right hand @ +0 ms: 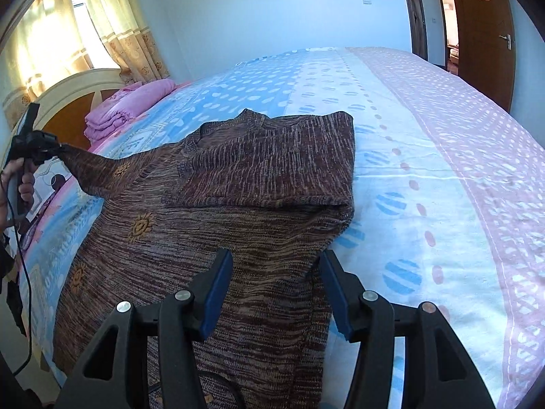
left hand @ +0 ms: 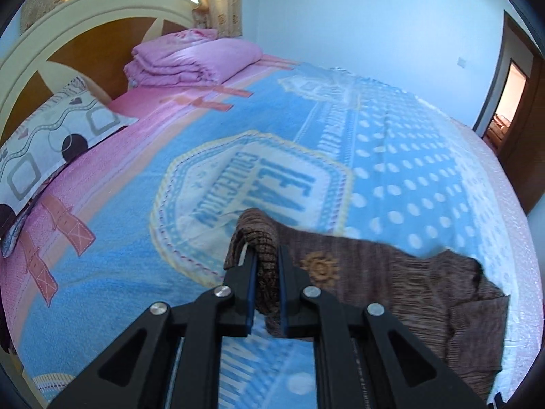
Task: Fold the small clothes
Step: 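Fold the held sleeve across the sweater body and open the left tool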
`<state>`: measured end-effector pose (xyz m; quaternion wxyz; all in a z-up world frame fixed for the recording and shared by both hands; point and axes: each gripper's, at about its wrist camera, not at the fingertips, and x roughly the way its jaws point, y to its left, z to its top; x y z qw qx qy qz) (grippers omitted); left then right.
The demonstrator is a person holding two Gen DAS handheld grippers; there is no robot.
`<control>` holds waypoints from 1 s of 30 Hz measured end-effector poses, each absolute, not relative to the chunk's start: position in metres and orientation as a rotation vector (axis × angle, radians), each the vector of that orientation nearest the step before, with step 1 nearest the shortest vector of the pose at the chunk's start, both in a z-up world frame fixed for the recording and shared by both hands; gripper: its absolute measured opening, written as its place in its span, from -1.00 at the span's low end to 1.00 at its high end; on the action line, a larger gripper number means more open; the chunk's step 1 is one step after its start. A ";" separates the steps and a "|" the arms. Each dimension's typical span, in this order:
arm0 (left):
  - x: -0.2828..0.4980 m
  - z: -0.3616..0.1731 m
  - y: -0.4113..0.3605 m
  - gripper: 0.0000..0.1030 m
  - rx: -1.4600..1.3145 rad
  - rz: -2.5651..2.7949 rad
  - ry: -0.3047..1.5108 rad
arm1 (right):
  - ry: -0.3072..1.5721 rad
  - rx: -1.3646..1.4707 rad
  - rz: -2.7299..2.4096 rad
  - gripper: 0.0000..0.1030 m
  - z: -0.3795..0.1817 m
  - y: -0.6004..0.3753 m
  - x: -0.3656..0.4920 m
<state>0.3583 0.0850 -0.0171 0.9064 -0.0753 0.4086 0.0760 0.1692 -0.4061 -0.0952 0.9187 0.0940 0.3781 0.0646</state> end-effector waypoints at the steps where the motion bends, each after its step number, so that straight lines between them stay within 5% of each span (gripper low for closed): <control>1: 0.357 -0.012 0.078 -0.77 -0.156 0.144 0.840 | 0.772 0.192 0.133 0.06 -0.094 -0.406 0.168; 18: 0.336 0.040 -0.042 -0.77 -0.119 -0.030 0.779 | 0.774 0.187 0.147 0.07 -0.092 -0.405 0.163; 30: 0.314 -0.008 -0.149 -0.77 0.000 -0.135 0.797 | 0.810 0.166 0.161 0.07 -0.105 -0.394 0.163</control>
